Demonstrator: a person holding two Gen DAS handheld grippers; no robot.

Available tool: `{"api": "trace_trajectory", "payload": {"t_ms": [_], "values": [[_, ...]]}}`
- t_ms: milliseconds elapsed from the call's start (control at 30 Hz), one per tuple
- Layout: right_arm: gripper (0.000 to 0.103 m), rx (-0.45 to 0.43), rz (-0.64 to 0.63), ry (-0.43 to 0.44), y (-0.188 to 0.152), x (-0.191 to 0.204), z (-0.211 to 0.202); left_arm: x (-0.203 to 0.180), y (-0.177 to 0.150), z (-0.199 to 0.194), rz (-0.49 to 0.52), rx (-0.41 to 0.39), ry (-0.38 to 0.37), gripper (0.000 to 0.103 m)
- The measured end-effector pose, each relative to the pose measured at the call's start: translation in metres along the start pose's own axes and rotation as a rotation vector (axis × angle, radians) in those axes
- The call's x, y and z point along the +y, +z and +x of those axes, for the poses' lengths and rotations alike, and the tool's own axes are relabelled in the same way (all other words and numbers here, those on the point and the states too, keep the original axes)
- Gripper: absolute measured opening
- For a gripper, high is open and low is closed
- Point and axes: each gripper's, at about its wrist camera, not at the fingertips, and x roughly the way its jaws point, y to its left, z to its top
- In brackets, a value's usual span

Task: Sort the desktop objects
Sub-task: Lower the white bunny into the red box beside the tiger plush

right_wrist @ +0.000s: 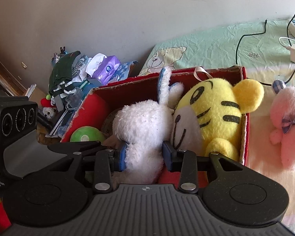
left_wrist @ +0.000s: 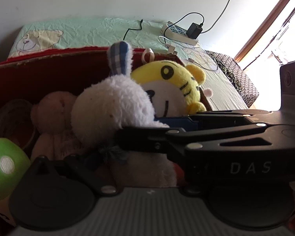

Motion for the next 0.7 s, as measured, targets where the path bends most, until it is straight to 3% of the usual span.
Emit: {"api": "trace_trajectory", "payload": {"t_ms": [367,700], "values": [[0.05,-0.084,0.04,-0.012,-0.006,-0.001,-0.018,-0.004,0.0,0.0,0.015,-0.003,0.013,0.103],[0.049,-0.146,0.049,-0.037,-0.009,-0.003,-0.033,-0.004,0.0,0.0,0.011,-0.005,0.025,0.102]]}}
